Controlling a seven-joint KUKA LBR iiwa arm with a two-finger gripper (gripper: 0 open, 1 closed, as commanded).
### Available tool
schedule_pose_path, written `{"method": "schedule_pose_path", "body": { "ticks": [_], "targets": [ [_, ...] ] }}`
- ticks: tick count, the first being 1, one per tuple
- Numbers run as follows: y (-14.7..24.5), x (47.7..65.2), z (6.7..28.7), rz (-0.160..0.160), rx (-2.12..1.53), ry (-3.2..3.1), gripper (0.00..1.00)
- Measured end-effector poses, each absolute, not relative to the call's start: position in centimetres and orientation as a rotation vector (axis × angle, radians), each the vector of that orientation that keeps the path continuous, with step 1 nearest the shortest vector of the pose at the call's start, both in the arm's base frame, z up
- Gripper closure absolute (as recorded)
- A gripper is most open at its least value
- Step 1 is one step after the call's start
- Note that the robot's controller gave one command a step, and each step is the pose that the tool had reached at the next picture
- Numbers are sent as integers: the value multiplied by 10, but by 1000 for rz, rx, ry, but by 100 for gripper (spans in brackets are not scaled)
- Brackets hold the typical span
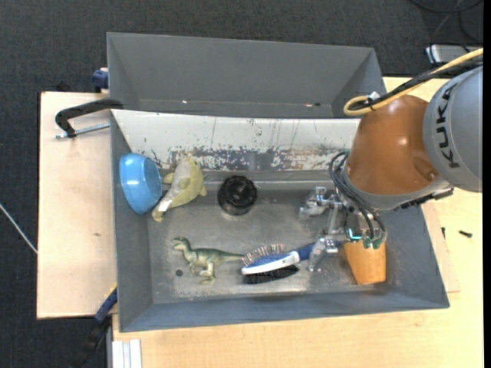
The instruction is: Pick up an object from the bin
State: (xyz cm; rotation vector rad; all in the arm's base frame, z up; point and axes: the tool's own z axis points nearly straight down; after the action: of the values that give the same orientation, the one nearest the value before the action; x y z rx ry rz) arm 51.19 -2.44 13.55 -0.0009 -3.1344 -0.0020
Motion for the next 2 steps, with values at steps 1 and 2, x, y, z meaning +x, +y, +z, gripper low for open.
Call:
{"method": "schedule_pose_path", "body": {
  "ticks": [1,2],
  "targets": [
    [-43,516,75,-2,-469,-3105,0],
    [-43,516,75,-2,-466,-3107,100]
  ]
}}
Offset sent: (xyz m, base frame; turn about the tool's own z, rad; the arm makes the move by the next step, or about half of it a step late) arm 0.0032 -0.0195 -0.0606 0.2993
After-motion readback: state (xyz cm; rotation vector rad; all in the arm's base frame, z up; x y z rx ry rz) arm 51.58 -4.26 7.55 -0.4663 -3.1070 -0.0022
